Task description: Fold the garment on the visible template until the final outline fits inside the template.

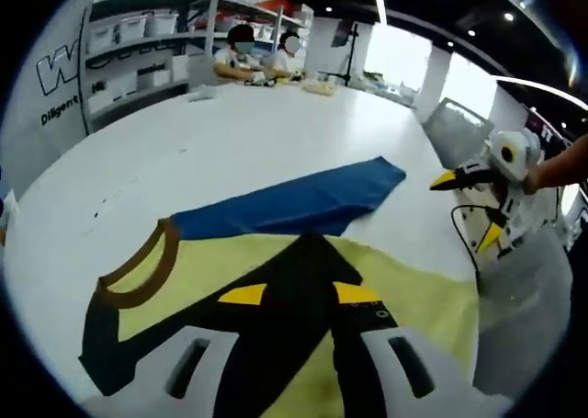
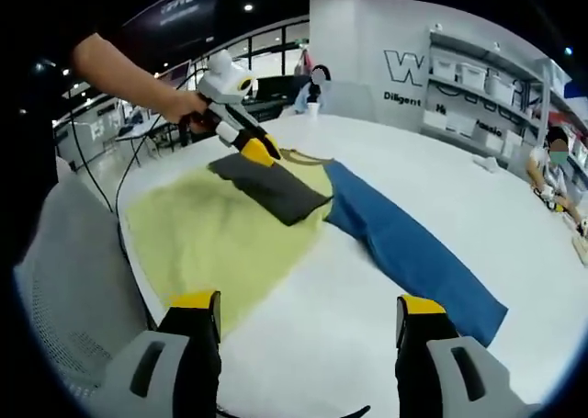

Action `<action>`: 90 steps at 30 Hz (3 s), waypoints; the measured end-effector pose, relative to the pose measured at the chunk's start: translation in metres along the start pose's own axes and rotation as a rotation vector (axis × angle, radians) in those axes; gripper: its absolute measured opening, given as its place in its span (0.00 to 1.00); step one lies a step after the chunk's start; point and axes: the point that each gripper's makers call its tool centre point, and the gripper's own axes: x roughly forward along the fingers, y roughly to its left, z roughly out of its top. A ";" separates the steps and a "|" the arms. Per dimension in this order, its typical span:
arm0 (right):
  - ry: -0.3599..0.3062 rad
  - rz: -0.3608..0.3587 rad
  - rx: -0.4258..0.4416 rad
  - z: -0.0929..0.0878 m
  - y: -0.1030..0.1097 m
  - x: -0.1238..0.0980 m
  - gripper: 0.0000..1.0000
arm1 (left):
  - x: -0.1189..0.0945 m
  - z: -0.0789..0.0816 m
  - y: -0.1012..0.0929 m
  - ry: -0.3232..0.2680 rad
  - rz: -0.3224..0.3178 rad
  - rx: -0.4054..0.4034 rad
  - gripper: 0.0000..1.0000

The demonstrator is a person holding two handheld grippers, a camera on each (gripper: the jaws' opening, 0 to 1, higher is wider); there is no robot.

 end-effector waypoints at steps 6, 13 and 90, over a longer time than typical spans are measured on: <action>0.000 -0.022 -0.011 0.004 -0.011 0.000 0.76 | -0.012 0.000 0.012 -0.032 0.064 0.078 0.60; 0.009 -0.043 -0.021 0.007 -0.025 -0.001 0.77 | -0.025 -0.008 0.019 -0.026 0.111 0.102 0.79; 0.201 -0.354 0.214 -0.049 -0.213 -0.006 0.44 | -0.204 -0.136 0.034 -0.027 0.400 -0.099 0.92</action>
